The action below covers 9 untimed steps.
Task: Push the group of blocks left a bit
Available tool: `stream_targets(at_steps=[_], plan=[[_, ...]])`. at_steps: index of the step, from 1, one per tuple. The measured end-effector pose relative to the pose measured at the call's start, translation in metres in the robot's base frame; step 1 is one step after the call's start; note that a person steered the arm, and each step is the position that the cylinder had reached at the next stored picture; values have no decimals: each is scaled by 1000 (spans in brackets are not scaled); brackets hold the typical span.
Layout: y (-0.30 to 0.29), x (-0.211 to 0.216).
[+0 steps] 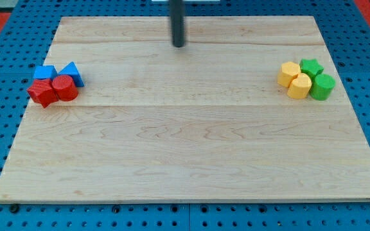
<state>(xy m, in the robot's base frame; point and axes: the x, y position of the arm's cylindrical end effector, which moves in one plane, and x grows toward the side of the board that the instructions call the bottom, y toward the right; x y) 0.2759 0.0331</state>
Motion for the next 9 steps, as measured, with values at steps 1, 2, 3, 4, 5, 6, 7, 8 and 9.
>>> stream_targets(at_steps=[1,2,3,4,5,6,7,8,9], plan=[[105,0],[194,0],[280,5],[312,16],[312,24],[312,77],[310,146],[268,156],[209,139]])
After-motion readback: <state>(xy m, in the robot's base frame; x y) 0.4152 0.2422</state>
